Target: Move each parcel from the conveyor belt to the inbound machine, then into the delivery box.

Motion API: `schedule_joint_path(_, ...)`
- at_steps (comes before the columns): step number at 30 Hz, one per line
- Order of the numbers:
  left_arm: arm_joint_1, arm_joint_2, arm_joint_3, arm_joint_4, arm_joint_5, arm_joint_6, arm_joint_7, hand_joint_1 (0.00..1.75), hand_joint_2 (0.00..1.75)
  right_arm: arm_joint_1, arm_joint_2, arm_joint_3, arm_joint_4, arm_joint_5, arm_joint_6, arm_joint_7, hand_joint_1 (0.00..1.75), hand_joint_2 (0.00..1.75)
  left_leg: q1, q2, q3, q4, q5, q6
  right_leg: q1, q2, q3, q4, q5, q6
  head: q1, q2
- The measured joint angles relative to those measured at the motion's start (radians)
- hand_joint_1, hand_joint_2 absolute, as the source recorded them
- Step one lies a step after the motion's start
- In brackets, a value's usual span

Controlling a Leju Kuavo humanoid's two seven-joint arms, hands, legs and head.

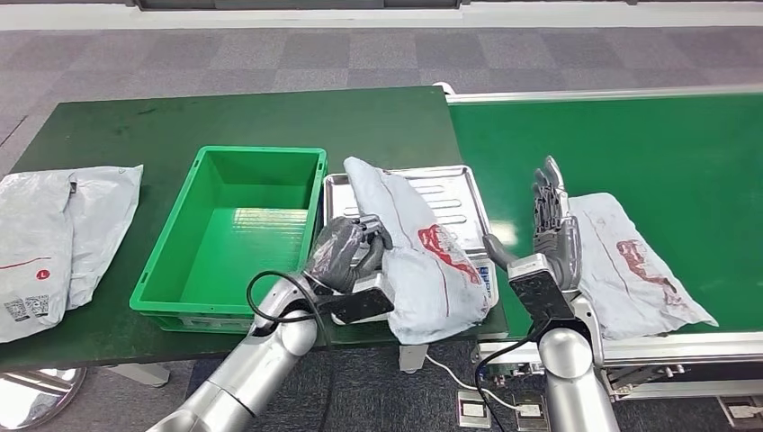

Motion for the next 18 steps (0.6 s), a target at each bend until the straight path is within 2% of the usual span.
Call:
schedule_joint_path(4,0.018,0.0,0.0,-0.067,0.014,0.072,-0.057,1.75,1.75,-0.01,0.0,0.0,0.005,-0.002,-0.002,0.0,0.0,1.75,0.0,0.0,0.0,0.0,0.0,0.0,0.0,0.0,0.0,0.0,0.0,0.0,0.0,0.0)
schedule_joint_path(18,0.041,0.0,0.0,-0.133,0.019,0.078,-0.068,1.75,1.75,-0.013,0.0,0.0,0.009,-0.003,-0.002,0.0,0.0,1.75,0.0,0.0,0.0,0.0,0.0,0.0,0.0,0.0,0.0,0.0,0.0,0.0,0.0,0.0)
